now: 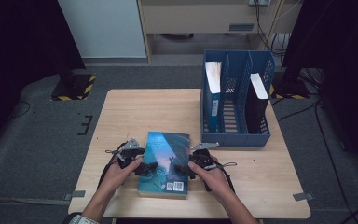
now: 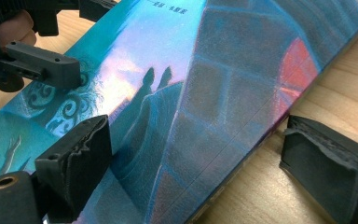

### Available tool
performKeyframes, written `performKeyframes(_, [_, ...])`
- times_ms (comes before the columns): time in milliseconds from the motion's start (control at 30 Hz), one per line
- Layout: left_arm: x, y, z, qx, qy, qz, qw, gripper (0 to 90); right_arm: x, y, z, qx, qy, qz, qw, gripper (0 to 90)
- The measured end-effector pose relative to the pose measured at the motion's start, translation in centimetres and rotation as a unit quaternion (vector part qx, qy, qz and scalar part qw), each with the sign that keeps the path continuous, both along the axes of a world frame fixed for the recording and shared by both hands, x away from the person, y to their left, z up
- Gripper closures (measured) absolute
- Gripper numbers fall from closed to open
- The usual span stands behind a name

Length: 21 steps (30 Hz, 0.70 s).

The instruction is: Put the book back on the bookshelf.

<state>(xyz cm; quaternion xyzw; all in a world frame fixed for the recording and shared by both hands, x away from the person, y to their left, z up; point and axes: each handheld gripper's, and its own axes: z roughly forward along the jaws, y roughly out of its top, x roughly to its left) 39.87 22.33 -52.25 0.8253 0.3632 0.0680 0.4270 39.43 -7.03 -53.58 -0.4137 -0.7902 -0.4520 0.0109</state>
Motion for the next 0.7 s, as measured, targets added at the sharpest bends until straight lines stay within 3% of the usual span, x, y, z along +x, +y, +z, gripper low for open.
performKeyframes(333, [0.2, 0.1, 0.0, 0.001, -0.002, -0.003, 1.0000, 5.3, 0.2, -0.3, 0.0, 0.003, -0.004, 0.004, 1.0000, 11.9])
performKeyframes(367, [0.2, 0.1, 0.0, 0.000, -0.002, -0.002, 1.0000, 5.3, 0.3, -0.4, 0.1, 0.002, -0.006, 0.003, 1.0000, 14.5])
performKeyframes(400, [0.2, 0.2, 0.1, 0.002, -0.002, 0.001, 1.0000, 5.3, 0.2, -0.6, 0.6, -0.005, -0.024, -0.008, 0.9997, 24.3])
performKeyframes(433, [0.2, 0.2, 0.1, 0.002, -0.002, 0.001, 1.0000, 5.3, 0.2, -0.6, 0.6, -0.005, -0.024, -0.008, 0.9997, 24.3])
performKeyframes(500, [0.2, 0.3, 0.1, 0.002, -0.002, 0.000, 1.0000, 5.3, 0.1, -0.8, 1.5, 0.020, -0.048, -0.015, 0.9985, 31.1])
performKeyframes(533, [0.2, 0.3, 0.0, 0.002, -0.002, 0.000, 1.0000, 5.4, 0.1, -0.4, 2.6, 0.055, -0.040, 0.011, 0.9976, 31.7])
performKeyframes(567, [0.2, 0.3, 0.0, 0.001, -0.002, 0.000, 1.0000, 5.4, 0.1, -0.4, 2.6, 0.055, -0.040, 0.011, 0.9976, 31.7])
performKeyframes(600, [0.1, 0.3, 0.0, -0.004, 0.003, 0.004, 1.0000, 5.6, -0.2, 0.3, 3.0, 0.017, -0.058, 0.021, 0.9979, 29.6])
performKeyframes(700, [0.0, 0.3, 0.0, -0.004, 0.003, 0.005, 1.0000, 5.5, -0.2, 0.4, 2.9, 0.008, -0.050, 0.021, 0.9985, 24.9])
